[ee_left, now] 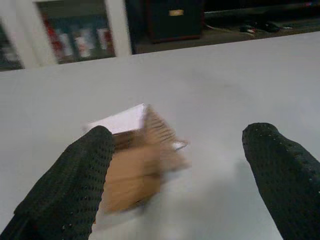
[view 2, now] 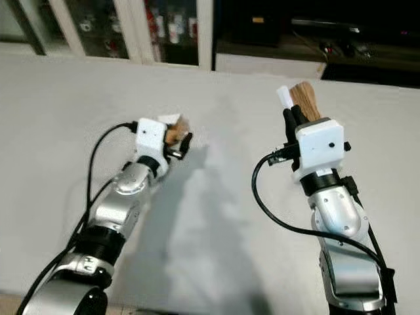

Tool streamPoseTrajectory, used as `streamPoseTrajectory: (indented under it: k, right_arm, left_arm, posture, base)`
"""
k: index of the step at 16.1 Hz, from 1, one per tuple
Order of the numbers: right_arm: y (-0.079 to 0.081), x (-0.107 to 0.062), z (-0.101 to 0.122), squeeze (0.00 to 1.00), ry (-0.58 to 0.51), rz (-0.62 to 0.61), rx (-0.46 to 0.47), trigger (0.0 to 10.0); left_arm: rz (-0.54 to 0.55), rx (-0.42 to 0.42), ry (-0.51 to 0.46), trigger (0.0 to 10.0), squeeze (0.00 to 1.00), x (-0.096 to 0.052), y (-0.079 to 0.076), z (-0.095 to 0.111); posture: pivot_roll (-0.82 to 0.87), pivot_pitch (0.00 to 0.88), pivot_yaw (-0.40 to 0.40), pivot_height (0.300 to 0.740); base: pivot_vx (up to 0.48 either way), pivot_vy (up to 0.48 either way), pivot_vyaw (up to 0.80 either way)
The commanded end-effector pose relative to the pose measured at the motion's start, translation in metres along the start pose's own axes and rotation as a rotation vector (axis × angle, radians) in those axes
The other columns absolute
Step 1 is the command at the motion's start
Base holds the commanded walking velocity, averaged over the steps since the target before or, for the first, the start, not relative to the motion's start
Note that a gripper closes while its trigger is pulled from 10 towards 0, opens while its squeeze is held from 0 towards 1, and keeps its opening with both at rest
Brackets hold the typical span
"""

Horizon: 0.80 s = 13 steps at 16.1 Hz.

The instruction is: Picking trash to rubbish bin

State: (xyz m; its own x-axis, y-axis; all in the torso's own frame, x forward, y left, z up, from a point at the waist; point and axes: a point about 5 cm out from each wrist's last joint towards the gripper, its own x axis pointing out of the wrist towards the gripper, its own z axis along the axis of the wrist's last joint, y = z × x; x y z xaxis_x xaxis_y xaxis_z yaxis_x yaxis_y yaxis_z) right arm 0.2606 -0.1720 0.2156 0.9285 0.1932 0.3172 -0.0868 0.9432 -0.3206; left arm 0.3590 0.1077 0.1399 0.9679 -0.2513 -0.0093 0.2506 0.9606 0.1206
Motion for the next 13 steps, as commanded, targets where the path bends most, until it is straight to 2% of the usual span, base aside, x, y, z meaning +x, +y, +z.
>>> streamPoseTrajectory:
  k: [1,5,7,8,9,13]
  right_arm:
    - [-0.001,-0.001,0.004,0.00,-0.010,-0.001,-0.009,10.0]
    - [0.005,-0.005,0.006,0.00,-0.006,0.021,0.004,10.0]
    - [0.008,-0.008,0.006,0.00,0.000,0.023,0.013,10.0]
    - [0.009,-0.011,0.004,0.00,0.010,0.020,0.018,10.0]
    - [0.010,-0.014,0.003,0.00,0.018,0.016,0.022,10.0]
    - [0.012,-0.019,0.004,0.00,0.031,0.006,0.030,10.0]
  left_arm:
    - [0.011,0.005,0.004,10.0,0.00,0.000,0.000,-0.001]
    - [0.052,0.067,-0.016,10.0,0.00,0.005,0.012,0.005]
    - [0.071,0.068,-0.017,10.0,0.00,0.008,0.018,0.008]
    - [0.084,0.060,-0.014,10.0,0.75,0.011,0.021,0.009]
    - [0.096,0.057,0.000,10.0,1.00,0.013,0.023,0.008]
    - [0.096,0.051,-0.006,10.0,1.00,0.019,0.023,0.011]
  posture:
    - [0.14,0.105,-0.019,0.740]
    - [0.14,0.141,-0.014,0.740]
    - [0.13,0.160,-0.007,0.740]
    - [0.12,0.173,-0.002,0.740]
    - [0.12,0.179,0.001,0.740]
    - [0.11,0.196,0.006,0.740]
  base:
    - [0.000,0.000,0.00]
    - [0.000,0.000,0.00]
    - [0.000,0.000,0.00]
    - [0.000,0.000,0.00]
    - [0.000,0.000,0.00]
    - [0.000,0.000,0.00]
